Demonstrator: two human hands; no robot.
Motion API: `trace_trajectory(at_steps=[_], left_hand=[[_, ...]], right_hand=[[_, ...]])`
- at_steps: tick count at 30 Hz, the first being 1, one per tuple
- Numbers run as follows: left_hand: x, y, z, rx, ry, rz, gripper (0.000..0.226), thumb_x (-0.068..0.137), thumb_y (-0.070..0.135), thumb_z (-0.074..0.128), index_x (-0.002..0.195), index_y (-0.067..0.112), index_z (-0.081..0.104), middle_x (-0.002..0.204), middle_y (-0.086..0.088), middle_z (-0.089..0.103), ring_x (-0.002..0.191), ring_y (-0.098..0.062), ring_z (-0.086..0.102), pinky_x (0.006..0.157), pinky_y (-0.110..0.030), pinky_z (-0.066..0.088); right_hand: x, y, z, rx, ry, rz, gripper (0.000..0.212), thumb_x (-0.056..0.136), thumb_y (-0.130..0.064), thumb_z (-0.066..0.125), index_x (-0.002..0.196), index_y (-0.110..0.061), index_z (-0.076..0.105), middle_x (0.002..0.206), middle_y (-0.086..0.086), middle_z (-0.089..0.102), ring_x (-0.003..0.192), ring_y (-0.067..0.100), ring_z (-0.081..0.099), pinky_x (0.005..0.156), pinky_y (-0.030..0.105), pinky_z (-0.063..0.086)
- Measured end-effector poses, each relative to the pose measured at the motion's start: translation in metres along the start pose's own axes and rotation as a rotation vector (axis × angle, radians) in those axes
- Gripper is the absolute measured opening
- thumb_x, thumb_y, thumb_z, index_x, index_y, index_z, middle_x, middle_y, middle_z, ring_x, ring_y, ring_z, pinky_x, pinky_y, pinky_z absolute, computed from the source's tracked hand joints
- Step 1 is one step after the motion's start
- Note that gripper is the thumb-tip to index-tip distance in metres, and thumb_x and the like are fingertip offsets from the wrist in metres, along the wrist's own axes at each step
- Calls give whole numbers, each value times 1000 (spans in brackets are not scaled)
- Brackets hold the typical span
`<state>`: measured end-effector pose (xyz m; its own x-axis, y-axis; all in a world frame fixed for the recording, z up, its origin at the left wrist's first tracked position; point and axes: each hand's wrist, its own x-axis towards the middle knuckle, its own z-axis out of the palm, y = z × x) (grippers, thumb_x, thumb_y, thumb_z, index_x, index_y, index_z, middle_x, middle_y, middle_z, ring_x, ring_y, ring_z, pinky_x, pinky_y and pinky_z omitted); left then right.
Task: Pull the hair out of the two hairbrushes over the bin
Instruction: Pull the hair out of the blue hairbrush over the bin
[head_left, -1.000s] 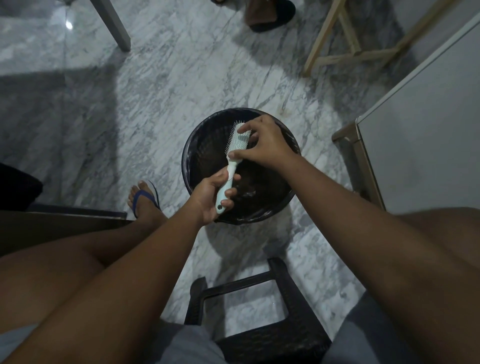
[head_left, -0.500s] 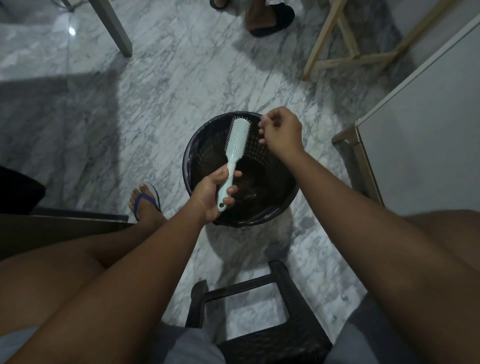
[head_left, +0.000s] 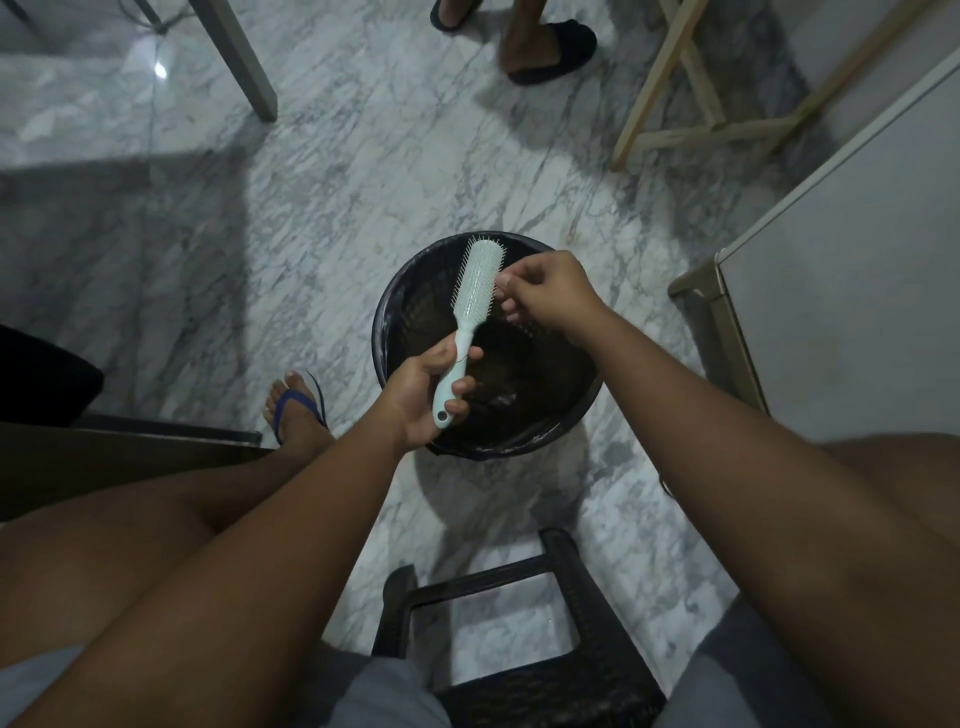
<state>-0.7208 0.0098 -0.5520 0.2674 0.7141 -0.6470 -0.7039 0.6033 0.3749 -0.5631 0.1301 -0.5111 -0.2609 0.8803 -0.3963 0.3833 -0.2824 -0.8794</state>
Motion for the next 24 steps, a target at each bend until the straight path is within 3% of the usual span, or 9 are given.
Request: trace_trajectory(at_steps=[5,8,10,13,16,20,24], left_hand=[[0,1,0,-48,8,27,39,100,16,41,138,21,51,91,1,64,54,-8,43,41,-16,29],[-2,-2,-4,-45,28,21,37,100,16,41,135,21,53,91,0,64,54,-8,42,41,-17,28],[-2,-4,-3,-45,27,8,35,100,15,40,131,21,55,90,0,63,53,-8,42,42,-17,27],[-3,-5,0,-62,-17,-26,33,99,15,41,125,22,59,89,1,61,53,-9,42,44,-18,25],[-7,-4,-3,-61,-50,-56,31,94,16,47,121,21,62,88,2,59,53,-8,41,44,-18,24],[-9,-5,-8,-59,-49,-77,32,91,17,49,120,21,62,88,2,60,51,-8,41,41,-17,26],[-9,-7,-8,-61,-36,-68,34,90,16,49,121,20,62,88,2,61,51,-8,42,40,-16,27]], right_hand=[[19,2,-12,277,327,140,19,102,-7,48,97,-2,66,85,8,67,63,10,59,56,23,58],[17,1,-10,173,199,103,24,104,-8,43,115,-2,62,99,6,67,78,12,64,63,27,61],[9,1,-4,93,77,44,29,98,-14,58,125,-5,60,107,7,68,90,14,67,69,31,63],[2,1,-1,39,-46,-50,46,83,-17,80,125,-12,62,104,5,71,91,10,69,73,29,62],[7,2,-10,94,-8,-77,42,78,-17,84,117,-9,70,95,7,77,85,10,74,70,22,59],[19,4,-21,53,69,-70,16,91,-13,69,103,-3,73,87,9,76,65,9,67,66,23,59],[26,9,-25,109,206,15,19,100,-11,54,107,0,68,94,12,74,65,9,64,62,25,58]])
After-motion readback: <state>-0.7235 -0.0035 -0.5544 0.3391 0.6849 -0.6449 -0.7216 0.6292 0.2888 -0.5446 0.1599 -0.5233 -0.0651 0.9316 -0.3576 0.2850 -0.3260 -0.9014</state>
